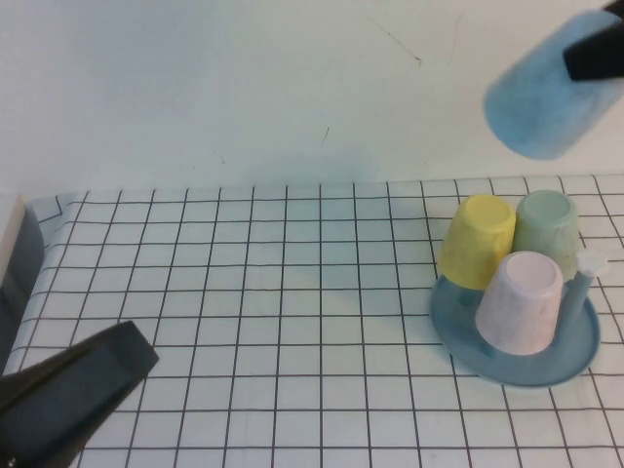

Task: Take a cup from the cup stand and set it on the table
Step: Hand over the cup

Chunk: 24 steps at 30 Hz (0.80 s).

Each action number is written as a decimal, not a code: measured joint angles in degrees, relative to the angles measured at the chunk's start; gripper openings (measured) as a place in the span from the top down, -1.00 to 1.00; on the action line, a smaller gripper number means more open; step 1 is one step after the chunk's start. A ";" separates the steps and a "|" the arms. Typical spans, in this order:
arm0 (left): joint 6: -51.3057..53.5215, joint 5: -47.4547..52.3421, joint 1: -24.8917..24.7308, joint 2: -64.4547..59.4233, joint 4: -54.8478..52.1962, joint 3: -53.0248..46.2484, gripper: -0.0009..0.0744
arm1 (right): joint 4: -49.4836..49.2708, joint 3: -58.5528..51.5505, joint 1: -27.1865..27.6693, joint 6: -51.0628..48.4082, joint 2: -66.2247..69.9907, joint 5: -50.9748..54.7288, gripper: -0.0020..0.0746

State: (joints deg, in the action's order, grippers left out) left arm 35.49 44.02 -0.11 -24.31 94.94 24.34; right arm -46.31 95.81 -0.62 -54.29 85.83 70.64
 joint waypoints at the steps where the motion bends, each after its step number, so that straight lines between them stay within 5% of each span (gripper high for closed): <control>1: -1.13 1.46 0.00 -0.49 0.41 0.11 -0.01 | -4.60 -0.47 0.00 -1.16 -0.32 0.00 -0.51; 3: -3.25 2.99 0.00 -1.80 0.67 0.11 -0.45 | -15.69 -2.57 -0.27 -4.14 -0.73 0.00 -0.51; 6: -4.36 3.81 0.00 -2.94 0.69 0.11 -0.75 | -25.19 -7.10 -2.12 -8.24 -0.84 0.00 -0.51; 17: -6.94 1.32 0.00 -3.58 0.77 0.11 -0.78 | -46.15 -29.34 -15.03 -22.96 -0.63 -1.53 -0.51; 24: -7.84 -1.99 0.00 -3.58 1.04 0.11 -0.78 | -48.39 -32.75 -21.02 -26.51 -0.60 -2.57 -0.51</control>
State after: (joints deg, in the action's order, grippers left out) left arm 27.65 42.03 -0.11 -27.89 95.99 24.45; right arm -94.70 63.06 -21.64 -80.80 85.23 68.08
